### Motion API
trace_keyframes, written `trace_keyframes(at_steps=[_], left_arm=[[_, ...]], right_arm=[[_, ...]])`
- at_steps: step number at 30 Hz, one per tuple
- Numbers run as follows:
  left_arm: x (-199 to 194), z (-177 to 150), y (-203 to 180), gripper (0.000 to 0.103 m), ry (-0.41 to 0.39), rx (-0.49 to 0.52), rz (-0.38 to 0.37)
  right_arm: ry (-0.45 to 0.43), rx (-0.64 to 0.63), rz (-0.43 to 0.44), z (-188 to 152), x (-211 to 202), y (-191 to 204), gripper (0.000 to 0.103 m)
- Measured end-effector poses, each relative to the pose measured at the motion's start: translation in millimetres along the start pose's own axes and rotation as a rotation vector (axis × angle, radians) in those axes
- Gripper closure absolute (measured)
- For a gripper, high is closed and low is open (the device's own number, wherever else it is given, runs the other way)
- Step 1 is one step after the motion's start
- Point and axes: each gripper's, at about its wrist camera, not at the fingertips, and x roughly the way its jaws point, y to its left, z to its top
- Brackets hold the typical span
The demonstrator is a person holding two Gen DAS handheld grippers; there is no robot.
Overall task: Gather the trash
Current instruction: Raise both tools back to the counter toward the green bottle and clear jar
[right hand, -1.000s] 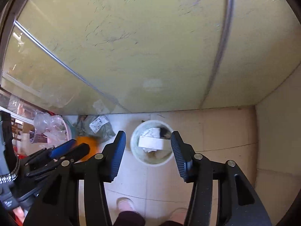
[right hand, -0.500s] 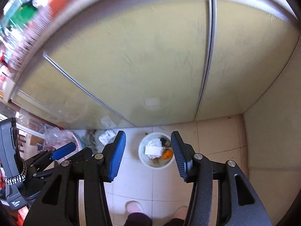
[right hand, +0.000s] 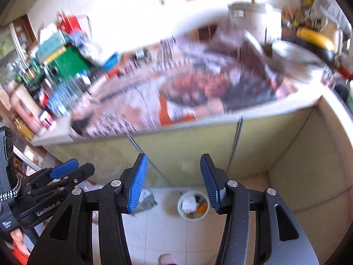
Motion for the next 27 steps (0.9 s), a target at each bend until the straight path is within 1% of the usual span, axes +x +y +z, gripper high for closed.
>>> trace_keyframes(at_steps=[3,6,8,10,12,13,14,15,16,18,20,24,27], left_arm=[[-37,18,4,0.049,-0.057,0.020,-0.010],[-74,36,5,0.049,-0.121,0.032,-0.017],[-94,46,2,0.045,-0.167,0.041,-0.013],[-111,55,1,0.044,-0.208,0.050,-0.010],[-123,65,1,0.037,-0.235,0.057,-0.008],[-128,70,1,0.030,-0.250,0.060,-0.004],[-132,76,1,0.024,-0.268,0.063,0.004],[-133,81,0,0.020,-0.282,0.067,0.013],[-133,87,-1,0.018,-0.293,0.070,0.022],[-129,98,-3,0.017,-0.305,0.075,0.034],[-119,112,-5,0.013,-0.311,0.070,0.049],[-95,145,-12,0.013,-0.327,0.048,0.082],[-75,176,-18,0.013,-0.333,0.024,0.100]], right_arm=[[-0.071,-0.004,-0.009,15,-37,22,0.057],[-0.138,-0.010,-0.015,30,-63,37,0.057],[-0.182,-0.011,-0.015,37,-79,44,0.057],[-0.224,-0.014,-0.014,45,-94,48,0.057],[-0.261,-0.019,-0.015,55,-105,50,0.055],[-0.281,-0.021,-0.017,59,-110,50,0.054],[-0.299,-0.022,-0.020,64,-115,50,0.049],[-0.320,-0.021,-0.023,68,-117,49,0.044],[-0.339,-0.020,-0.024,73,-118,47,0.043],[-0.357,-0.020,-0.020,83,-115,41,0.042],[-0.364,-0.016,-0.011,94,-110,34,0.042],[-0.371,-0.022,0.018,123,-94,17,0.042],[-0.352,-0.048,0.042,153,-77,3,0.042]])
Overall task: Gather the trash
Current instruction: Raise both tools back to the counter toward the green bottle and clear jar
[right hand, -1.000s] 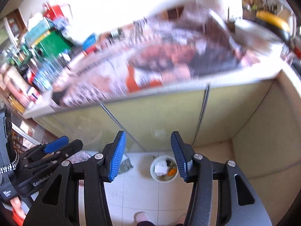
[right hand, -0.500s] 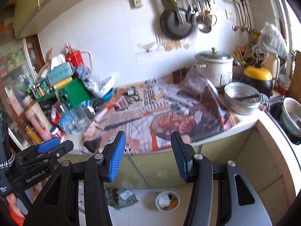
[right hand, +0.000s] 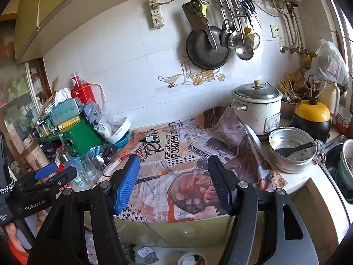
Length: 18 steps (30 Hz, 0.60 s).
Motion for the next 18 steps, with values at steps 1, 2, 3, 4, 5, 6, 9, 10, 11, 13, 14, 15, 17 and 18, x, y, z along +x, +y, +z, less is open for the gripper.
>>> trace_keyframes(at_steps=[1,2,3,4,5,6,9,10,11,13,14,15,17,18], left_arm=[[10,8,-2,0.013,0.001,-0.008,0.003],[21,16,-5,0.013,0.003,-0.017,0.010],[31,24,-8,0.013,0.004,-0.029,0.024],[40,31,-10,0.013,0.003,-0.041,0.036],[49,37,-13,0.013,0.001,-0.056,0.047],[56,41,-14,0.013,-0.003,-0.068,0.054],[79,52,-20,0.012,-0.006,-0.089,0.087],[87,55,-21,0.012,0.002,-0.090,0.100],[96,57,-22,0.012,0.013,-0.091,0.110],[111,61,-21,0.012,0.034,-0.096,0.128],[119,64,-19,0.012,0.041,-0.101,0.134],[125,65,-17,0.012,0.046,-0.106,0.138],[141,69,-9,0.012,0.056,-0.118,0.147],[150,72,-4,0.012,0.064,-0.126,0.148]], right_arm=[[0.007,-0.006,0.012,9,10,-6,0.042],[0.014,-0.012,0.024,16,17,-11,0.042],[0.023,-0.021,0.037,23,25,-15,0.042],[0.030,-0.033,0.051,31,34,-19,0.042],[0.037,-0.043,0.062,37,42,-23,0.042],[0.046,-0.056,0.075,43,51,-26,0.042],[0.054,-0.086,0.111,55,74,-36,0.042],[0.056,-0.095,0.121,58,81,-38,0.042],[0.061,-0.103,0.128,62,89,-40,0.042],[0.077,-0.113,0.139,67,104,-42,0.042],[0.084,-0.116,0.149,69,112,-43,0.042],[0.089,-0.117,0.157,72,121,-44,0.042],[0.098,-0.121,0.163,76,137,-45,0.042],[0.101,-0.124,0.162,79,145,-45,0.042]])
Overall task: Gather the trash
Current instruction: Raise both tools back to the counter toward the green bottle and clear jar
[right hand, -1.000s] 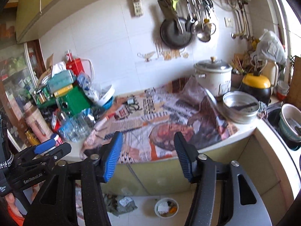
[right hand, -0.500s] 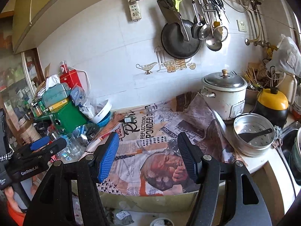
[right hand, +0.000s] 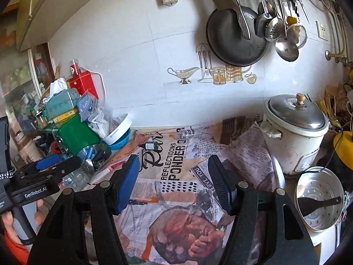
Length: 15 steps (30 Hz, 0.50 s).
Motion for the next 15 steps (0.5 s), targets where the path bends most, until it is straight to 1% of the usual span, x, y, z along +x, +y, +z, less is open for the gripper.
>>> trace_keyframes(at_steps=[5,8,12,15], left_arm=[[49,24,20,0.012,0.034,-0.022,-0.002],[83,40,37,0.012,0.048,-0.022,-0.022],[142,60,60,0.012,0.103,-0.015,-0.043],[186,70,77,0.012,0.146,-0.021,-0.061]], right_arm=[[0.015,0.022,0.000,16,42,-6,0.042],[0.034,0.043,0.001,26,73,-4,0.042],[0.061,0.055,-0.039,37,127,3,0.042],[0.086,0.057,-0.069,43,178,4,0.042]])
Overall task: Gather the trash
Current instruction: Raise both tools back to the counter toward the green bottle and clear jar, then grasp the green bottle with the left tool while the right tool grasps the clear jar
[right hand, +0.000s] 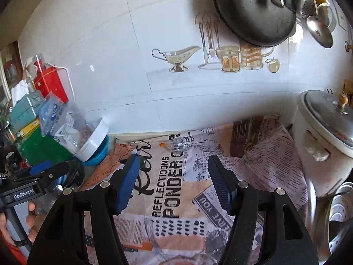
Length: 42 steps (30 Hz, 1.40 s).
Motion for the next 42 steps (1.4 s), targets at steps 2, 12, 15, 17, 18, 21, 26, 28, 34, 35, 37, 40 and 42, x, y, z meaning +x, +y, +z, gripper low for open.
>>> trace_keyframes(at_steps=[2,12,15,17,18,21,26,28,34,35,37,40,42], left_arm=[[28,6,10,0.012,0.032,0.000,-0.013],[136,4,37,0.012,0.160,-0.007,-0.074],[160,1,41,0.012,0.185,-0.010,-0.080],[174,0,43,0.012,0.199,-0.014,-0.077],[181,0,44,0.012,0.203,-0.016,-0.077],[200,0,43,0.013,0.216,-0.018,-0.071],[230,1,31,0.015,0.225,0.009,-0.042],[242,2,25,0.023,0.231,0.028,-0.023],[261,2,10,0.049,0.207,0.068,0.038],[262,1,9,0.049,0.199,0.068,0.042],[260,-1,7,0.050,0.195,0.073,0.038],[246,-4,2,0.050,0.183,0.087,0.019],[230,-5,-3,0.051,0.169,0.094,0.005]], right_arm=[[0.023,0.003,-0.011,6,37,-2,0.042],[0.177,-0.010,-0.021,6,204,-7,0.042],[0.235,0.010,-0.032,1,244,-11,0.042],[0.268,0.028,-0.028,-4,264,-15,0.042],[0.280,0.035,-0.028,-5,272,-16,0.042],[0.308,0.049,-0.043,-7,289,-20,0.046],[0.311,0.037,-0.032,-12,280,-17,0.059],[0.298,0.031,-0.026,-12,267,-17,0.059],[0.239,0.005,-0.014,-11,207,-15,0.059],[0.231,0.010,-0.011,-8,200,-15,0.059],[0.218,0.025,-0.005,-1,188,-20,0.059],[0.191,0.046,0.003,6,167,-25,0.059],[0.165,0.058,0.002,7,145,-32,0.059]])
